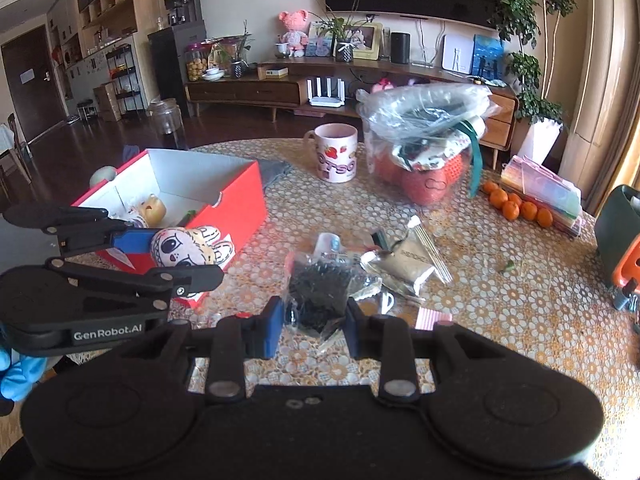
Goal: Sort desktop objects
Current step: 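Carry plush with left tool while right tool carries mesh bag into red box, then open left tool releasing plush while right tool releases mesh bag in box, then withdraw both tools from the box back over the table, then move left tool toward white cable while right tool approaches pink comb, then close left tool on white cable while right tool closes on pink comb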
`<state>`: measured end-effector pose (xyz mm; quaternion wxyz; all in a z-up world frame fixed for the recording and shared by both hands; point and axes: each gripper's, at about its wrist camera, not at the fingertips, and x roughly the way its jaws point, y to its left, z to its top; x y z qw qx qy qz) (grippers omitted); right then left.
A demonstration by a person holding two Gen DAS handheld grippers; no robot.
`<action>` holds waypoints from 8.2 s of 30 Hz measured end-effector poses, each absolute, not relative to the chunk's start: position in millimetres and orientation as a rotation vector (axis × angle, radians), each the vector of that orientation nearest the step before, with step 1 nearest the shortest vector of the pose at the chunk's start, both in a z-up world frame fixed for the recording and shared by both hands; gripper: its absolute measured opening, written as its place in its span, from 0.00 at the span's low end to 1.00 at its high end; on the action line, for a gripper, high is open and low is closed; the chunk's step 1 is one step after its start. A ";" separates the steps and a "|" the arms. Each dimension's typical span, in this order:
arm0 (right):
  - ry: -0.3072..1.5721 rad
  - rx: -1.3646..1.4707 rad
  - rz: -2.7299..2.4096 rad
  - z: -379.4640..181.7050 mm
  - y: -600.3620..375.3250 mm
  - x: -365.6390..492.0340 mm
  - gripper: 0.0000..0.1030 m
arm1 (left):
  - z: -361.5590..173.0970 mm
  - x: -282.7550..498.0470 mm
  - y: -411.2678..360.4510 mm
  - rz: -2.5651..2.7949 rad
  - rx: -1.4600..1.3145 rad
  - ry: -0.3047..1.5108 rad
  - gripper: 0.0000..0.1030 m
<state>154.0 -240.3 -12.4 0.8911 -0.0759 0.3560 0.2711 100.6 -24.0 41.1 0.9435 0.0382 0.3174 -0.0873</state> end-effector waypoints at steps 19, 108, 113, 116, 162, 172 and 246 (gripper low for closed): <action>0.657 -0.230 0.727 20.0 -84.1 165.2 0.29 | 50.2 105.5 127.6 0.040 -0.027 0.654 0.43; 0.702 -0.227 0.820 -1.5 -52.5 173.2 0.84 | 66.8 150.9 193.9 -0.011 0.019 0.935 0.62; 0.677 -0.198 0.820 9.5 -76.4 164.0 0.87 | 83.8 142.7 182.8 -0.012 0.019 0.928 0.63; 0.662 -0.184 0.795 14.4 -92.6 159.9 0.90 | 91.6 138.1 173.9 -0.016 0.020 0.918 0.70; 0.706 -0.099 0.479 -49.3 -315.5 203.7 0.94 | -7.1 160.3 -28.8 -0.222 0.044 0.840 0.96; 0.776 -0.114 0.435 -95.6 -321.4 242.2 0.92 | -59.8 184.1 -81.9 -0.253 0.054 0.830 0.98; 0.916 -0.043 0.382 -132.9 -312.0 250.1 0.40 | -90.3 189.1 -121.5 -0.243 -0.034 0.808 0.20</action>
